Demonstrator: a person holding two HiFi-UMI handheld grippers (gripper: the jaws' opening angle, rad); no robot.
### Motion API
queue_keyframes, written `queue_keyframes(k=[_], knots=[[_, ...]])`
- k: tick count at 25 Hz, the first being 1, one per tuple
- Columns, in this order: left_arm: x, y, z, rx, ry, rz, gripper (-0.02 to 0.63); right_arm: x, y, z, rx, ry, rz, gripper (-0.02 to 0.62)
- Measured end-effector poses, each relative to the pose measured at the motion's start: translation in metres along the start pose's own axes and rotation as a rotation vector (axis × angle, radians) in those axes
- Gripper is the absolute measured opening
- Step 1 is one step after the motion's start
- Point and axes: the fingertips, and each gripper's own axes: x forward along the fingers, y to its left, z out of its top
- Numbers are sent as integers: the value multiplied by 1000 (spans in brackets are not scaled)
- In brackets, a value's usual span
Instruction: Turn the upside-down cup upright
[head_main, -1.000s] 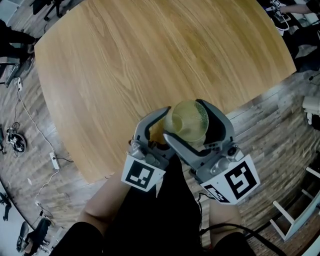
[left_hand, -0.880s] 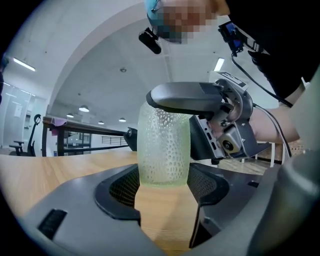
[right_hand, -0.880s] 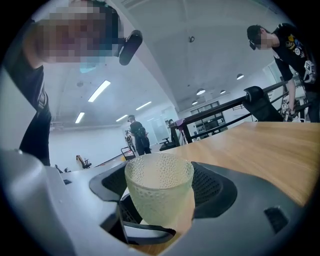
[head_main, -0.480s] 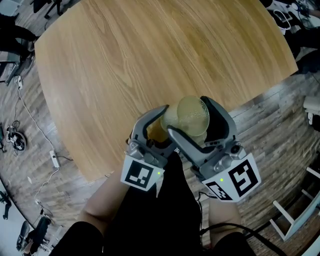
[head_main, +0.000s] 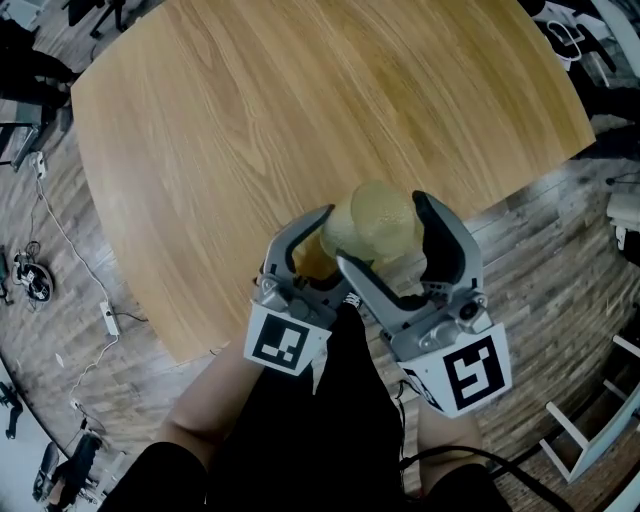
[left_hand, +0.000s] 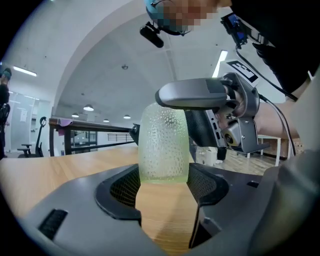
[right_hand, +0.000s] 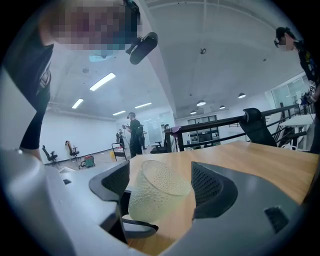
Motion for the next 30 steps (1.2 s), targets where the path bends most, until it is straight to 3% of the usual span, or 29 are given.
queue_keyframes(k=[6,7,8,9,10,17,20,30], knots=[[-1,12,-5,-13,25,26,298,-8,-2,14,-21,-46,-15,367],[0,12,-5,-13,30,27,299,-11,-5,17,-33,-62,-34,341],[1,12,-6,-14,35,28,299,-14,-8,19,-48,-78,-62,223],[1,12,-6,-14,39,30,299,-16,-10,21,-61,-90,-87,36],[1,12,-7,-14,44,31,299,-17,-11,21,-69,-96,-99,15],[3,11,-11,-15,61,38,298,-7,22,18,-175,-56,17,14],[3,11,-9,-3,61,33,298,-1,16,6,-193,-1,-5,14],[3,5,-13,24,72,22,298,11,-27,-33,-99,73,-104,14]])
